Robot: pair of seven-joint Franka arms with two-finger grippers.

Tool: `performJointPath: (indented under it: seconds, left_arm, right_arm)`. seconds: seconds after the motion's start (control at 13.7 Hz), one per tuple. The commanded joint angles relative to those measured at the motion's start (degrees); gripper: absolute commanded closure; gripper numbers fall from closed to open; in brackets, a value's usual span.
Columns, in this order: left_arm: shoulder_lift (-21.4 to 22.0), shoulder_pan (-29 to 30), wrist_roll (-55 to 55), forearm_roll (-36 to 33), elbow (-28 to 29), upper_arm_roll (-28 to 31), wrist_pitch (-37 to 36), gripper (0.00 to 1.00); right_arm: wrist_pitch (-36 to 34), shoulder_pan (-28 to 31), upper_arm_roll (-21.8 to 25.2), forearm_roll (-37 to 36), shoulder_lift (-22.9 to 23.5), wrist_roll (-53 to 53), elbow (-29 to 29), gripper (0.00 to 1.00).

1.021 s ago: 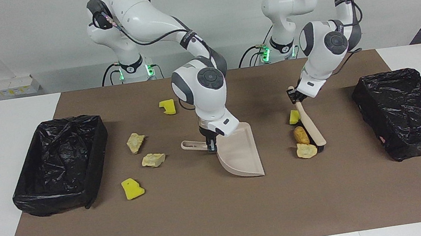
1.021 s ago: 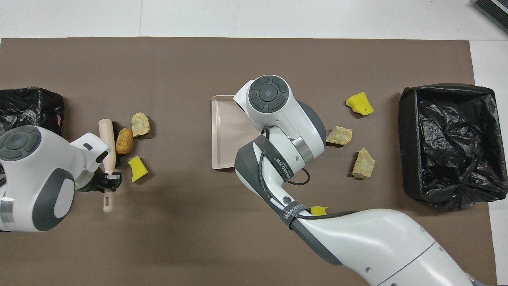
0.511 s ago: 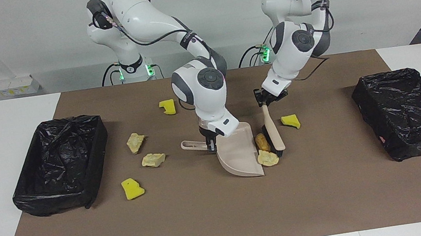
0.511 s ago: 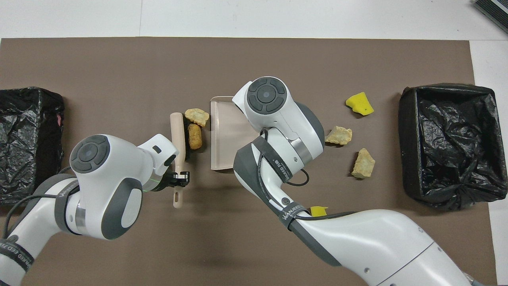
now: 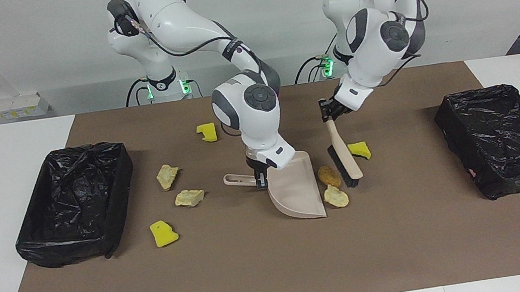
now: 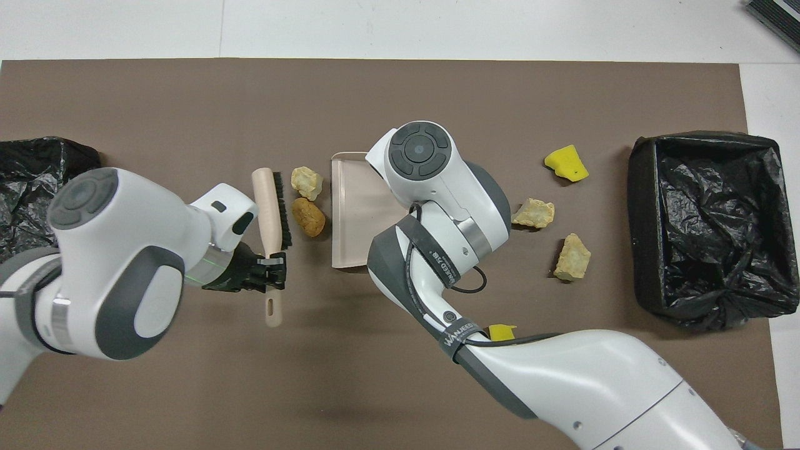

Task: Sweep and dump trash in bin
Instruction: 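Sweep the tan chunk and yellow sponge toward the dustpan with the left gripper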

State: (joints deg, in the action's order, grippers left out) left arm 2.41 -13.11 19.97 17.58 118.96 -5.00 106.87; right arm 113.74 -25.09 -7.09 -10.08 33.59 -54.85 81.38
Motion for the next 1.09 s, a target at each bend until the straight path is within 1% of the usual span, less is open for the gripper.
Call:
performJointPath:
  seconds: [0.0, 0.07, 0.22, 0.29, 0.36, 0.44, 0.58, 0.66, 0.73, 0.8, 0.88, 1.02]
  left_arm:
    - [3.1, 3.3, 7.8, -2.6, 3.5, -0.4, -2.6, 1.0]
    - [4.7, 3.6, 10.9, -2.7, 6.4, -0.3, -2.0, 1.0]
    - [9.4, 4.6, 13.9, -3.4, 14.7, -0.3, -0.1, 1.0]
    - [10.4, 4.4, 15.8, -3.6, 17.2, -0.4, 2.5, 1.0]
    - [9.8, 3.7, 20.8, -3.6, 18.5, -0.5, 4.5, 1.0]
    - [9.2, 3.1, 23.7, -3.6, 19.3, -0.6, 6.1, 1.0]
    - [8.1, 1.4, 24.2, -3.6, 19.5, -0.6, 11.6, 1.0]
    - [6.4, 0.3, 23.8, -3.6, 19.0, -0.8, 15.3, 1.0]
    - [3.1, -2.6, 23.5, -3.5, 18.6, -0.8, 20.6, 1.0]
    - [1.3, -4.4, 22.5, -3.6, 17.7, -0.8, 23.8, 1.0]
    - [0.3, -4.6, 19.0, -3.6, 16.1, -1.0, 23.8, 1.0]
    - [-0.7, -7.4, 9.0, -3.6, 14.0, -1.1, 22.5, 1.0]
  right_arm:
    - [0.5, 0.7, -0.8, 0.5, -0.6, -2.2, 1.2, 1.0]
    - [0.6, 0.7, -0.8, 0.5, -0.7, -2.1, 1.5, 1.0]
    - [2.5, 0.7, -1.7, 0.6, -1.2, -1.5, 2.9, 1.0]
    - [3.1, 0.7, -2.1, 1.3, -1.4, -1.3, 3.3, 1.0]
    - [3.0, 0.6, -2.4, 1.8, -1.5, -1.1, 3.4, 1.0]
    - [2.8, 0.6, -3.0, 1.9, -1.6, -0.5, 3.4, 1.0]
    - [2.8, 0.6, -3.5, 1.8, -1.8, 0.1, 3.7, 1.0]
    - [2.9, 0.6, -3.5, 1.8, -1.8, 0.1, 3.9, 1.0]
    - [3.0, 0.6, -3.5, 1.8, -1.9, 0.1, 4.0, 1.0]
    - [3.1, 0.6, -3.5, 1.7, -1.9, 0.1, 4.3, 1.0]
    - [3.1, 0.6, -3.5, 1.7, -2.0, 0.1, 4.3, 1.0]
    - [3.1, 0.6, -3.5, 1.8, -2.2, 0.1, 4.4, 1.0]
